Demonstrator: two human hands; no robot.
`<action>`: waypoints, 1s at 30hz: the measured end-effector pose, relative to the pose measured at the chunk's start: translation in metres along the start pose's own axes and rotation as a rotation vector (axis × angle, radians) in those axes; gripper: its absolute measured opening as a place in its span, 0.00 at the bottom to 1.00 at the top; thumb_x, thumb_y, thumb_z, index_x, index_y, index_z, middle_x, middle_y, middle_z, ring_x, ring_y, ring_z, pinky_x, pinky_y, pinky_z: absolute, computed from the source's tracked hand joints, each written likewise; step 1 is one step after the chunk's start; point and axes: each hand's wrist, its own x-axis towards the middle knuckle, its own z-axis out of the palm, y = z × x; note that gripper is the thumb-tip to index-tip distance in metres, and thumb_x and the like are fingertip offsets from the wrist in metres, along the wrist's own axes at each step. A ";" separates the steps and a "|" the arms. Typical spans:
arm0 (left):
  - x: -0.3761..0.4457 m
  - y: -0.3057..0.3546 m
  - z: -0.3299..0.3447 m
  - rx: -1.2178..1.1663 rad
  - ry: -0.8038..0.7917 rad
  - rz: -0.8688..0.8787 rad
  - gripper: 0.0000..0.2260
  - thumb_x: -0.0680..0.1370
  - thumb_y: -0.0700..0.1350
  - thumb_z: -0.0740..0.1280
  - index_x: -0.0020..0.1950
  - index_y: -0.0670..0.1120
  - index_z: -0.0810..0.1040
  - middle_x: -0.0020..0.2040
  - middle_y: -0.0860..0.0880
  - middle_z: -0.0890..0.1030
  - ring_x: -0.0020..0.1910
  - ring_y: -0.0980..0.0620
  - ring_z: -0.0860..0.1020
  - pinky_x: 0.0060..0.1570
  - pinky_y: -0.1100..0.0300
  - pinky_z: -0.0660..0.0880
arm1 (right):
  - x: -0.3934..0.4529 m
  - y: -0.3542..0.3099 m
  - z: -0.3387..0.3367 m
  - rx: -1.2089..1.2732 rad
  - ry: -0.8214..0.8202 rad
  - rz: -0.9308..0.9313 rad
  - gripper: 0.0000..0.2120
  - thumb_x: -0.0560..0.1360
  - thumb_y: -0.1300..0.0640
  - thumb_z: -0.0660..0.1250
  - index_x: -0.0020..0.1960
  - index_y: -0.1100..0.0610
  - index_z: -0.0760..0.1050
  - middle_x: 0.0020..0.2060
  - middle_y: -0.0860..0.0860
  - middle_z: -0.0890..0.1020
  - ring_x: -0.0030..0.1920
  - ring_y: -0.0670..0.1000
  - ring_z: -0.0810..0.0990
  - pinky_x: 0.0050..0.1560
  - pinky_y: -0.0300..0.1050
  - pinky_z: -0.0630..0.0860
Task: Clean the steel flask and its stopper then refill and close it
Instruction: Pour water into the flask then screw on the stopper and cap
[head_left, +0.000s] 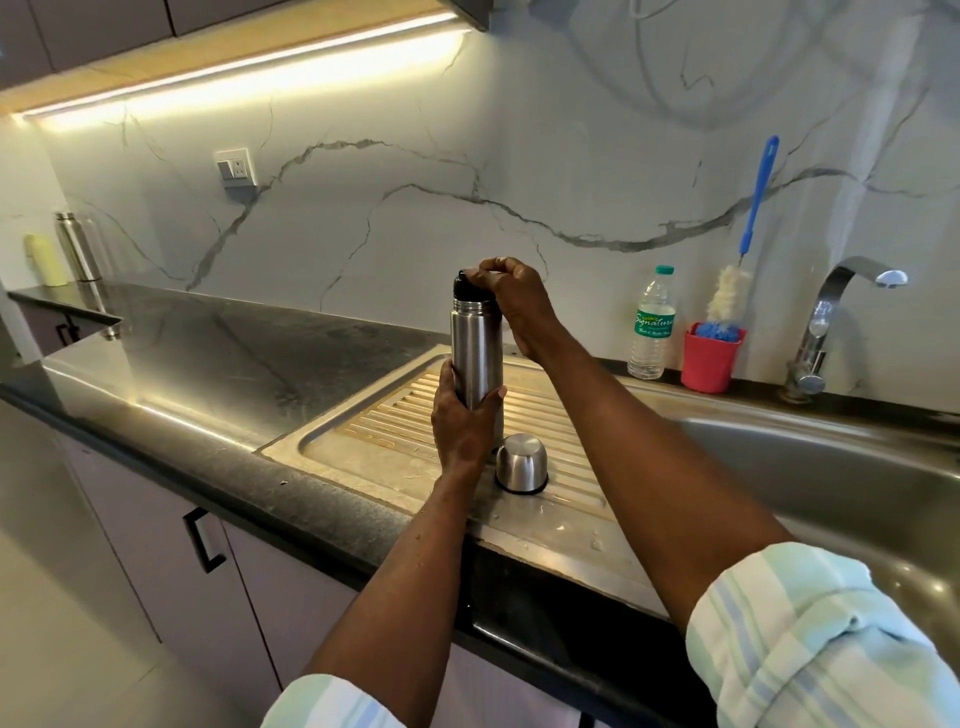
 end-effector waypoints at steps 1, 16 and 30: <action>0.000 0.000 0.000 0.003 0.000 0.000 0.35 0.72 0.51 0.76 0.76 0.49 0.64 0.65 0.46 0.77 0.59 0.47 0.79 0.59 0.47 0.78 | 0.000 0.000 0.002 -0.051 0.006 0.001 0.19 0.72 0.53 0.74 0.58 0.61 0.73 0.51 0.54 0.80 0.49 0.49 0.79 0.48 0.40 0.76; 0.000 0.000 0.000 -0.002 0.002 0.012 0.34 0.73 0.50 0.76 0.75 0.48 0.65 0.63 0.45 0.78 0.58 0.47 0.79 0.57 0.49 0.79 | -0.003 0.008 -0.002 -0.044 0.063 -0.018 0.24 0.73 0.51 0.74 0.61 0.62 0.72 0.54 0.54 0.80 0.50 0.48 0.79 0.44 0.36 0.74; 0.001 -0.002 0.000 0.004 0.007 0.010 0.33 0.71 0.50 0.77 0.73 0.48 0.67 0.61 0.46 0.79 0.56 0.47 0.80 0.57 0.47 0.80 | -0.008 0.010 0.009 -0.290 0.114 -0.184 0.28 0.66 0.47 0.79 0.57 0.60 0.73 0.49 0.51 0.79 0.46 0.46 0.77 0.43 0.31 0.73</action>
